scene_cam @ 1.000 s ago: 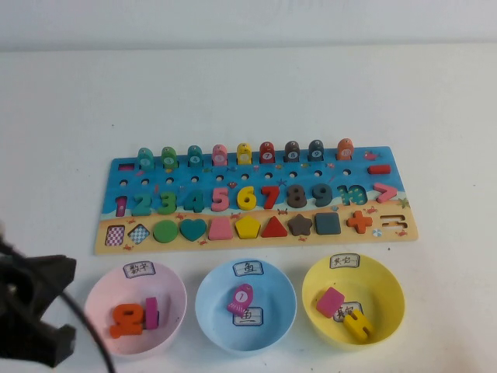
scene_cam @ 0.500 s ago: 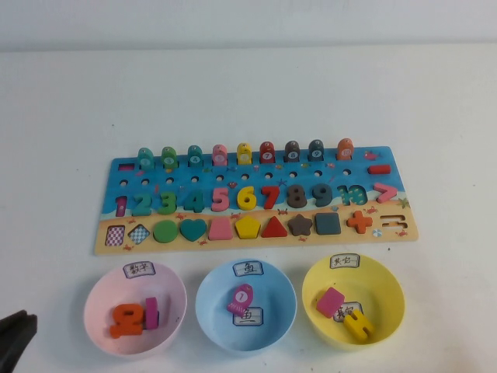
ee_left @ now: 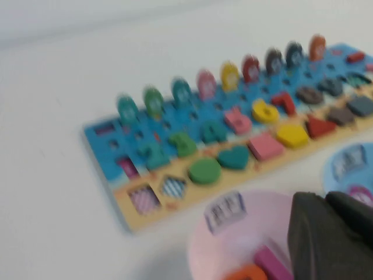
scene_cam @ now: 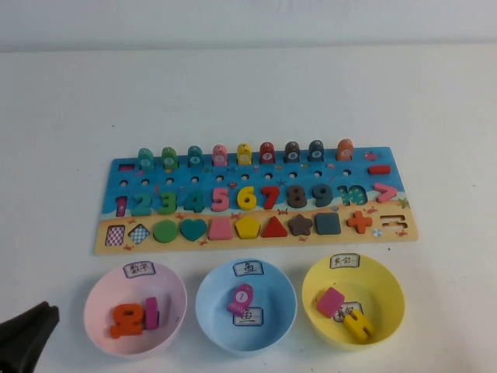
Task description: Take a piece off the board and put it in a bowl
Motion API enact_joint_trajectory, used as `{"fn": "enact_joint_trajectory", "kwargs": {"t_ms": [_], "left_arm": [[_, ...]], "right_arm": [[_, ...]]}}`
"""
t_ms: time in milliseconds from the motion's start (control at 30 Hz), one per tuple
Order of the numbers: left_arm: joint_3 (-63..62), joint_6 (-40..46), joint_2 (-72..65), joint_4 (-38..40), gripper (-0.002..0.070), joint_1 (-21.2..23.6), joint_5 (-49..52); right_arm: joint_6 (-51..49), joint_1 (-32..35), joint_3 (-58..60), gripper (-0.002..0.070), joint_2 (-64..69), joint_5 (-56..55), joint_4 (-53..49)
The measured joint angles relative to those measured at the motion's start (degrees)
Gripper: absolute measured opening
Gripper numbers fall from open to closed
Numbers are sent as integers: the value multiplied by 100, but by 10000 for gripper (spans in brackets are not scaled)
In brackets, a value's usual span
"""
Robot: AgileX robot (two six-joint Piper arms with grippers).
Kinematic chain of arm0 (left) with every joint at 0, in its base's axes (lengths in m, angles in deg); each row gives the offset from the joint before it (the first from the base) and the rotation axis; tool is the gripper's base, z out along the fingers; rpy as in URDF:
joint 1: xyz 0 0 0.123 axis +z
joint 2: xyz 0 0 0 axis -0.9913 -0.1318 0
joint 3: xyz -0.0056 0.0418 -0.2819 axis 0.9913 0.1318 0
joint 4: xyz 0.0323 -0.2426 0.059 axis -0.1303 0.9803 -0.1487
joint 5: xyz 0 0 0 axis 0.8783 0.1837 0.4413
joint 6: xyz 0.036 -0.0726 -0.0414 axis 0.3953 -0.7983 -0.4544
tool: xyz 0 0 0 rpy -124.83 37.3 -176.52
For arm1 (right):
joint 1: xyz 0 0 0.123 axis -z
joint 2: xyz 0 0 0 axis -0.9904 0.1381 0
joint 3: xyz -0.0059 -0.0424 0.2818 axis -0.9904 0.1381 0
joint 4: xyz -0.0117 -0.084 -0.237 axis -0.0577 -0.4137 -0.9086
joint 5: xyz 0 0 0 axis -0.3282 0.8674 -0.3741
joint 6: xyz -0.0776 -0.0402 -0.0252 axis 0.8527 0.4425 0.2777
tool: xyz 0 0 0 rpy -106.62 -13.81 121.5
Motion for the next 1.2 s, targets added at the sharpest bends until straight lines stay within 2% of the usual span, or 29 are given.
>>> {"fn": "enact_joint_trajectory", "kwargs": {"t_ms": [200,333,400,533,833,1200], "left_arm": [[861,426,332,33,-3,1073,-1955],[1095,464,821,143,-3,1752,-2210],[1123,464,1082,221,-3,1924,-2075],[1123,464,1526,300,-4,2013,-1342],[1136,464,1565,303,-4,2013,438],[1136,464,1565,303,-4,2013,588]], "right_arm": [[0,0,0,-18,0,0,0],[0,0,0,-18,0,0,0],[0,0,0,-18,0,0,0],[0,0,0,-18,0,0,0],[0,0,0,-18,0,11,-3],[0,0,0,-18,0,11,-3]]}}
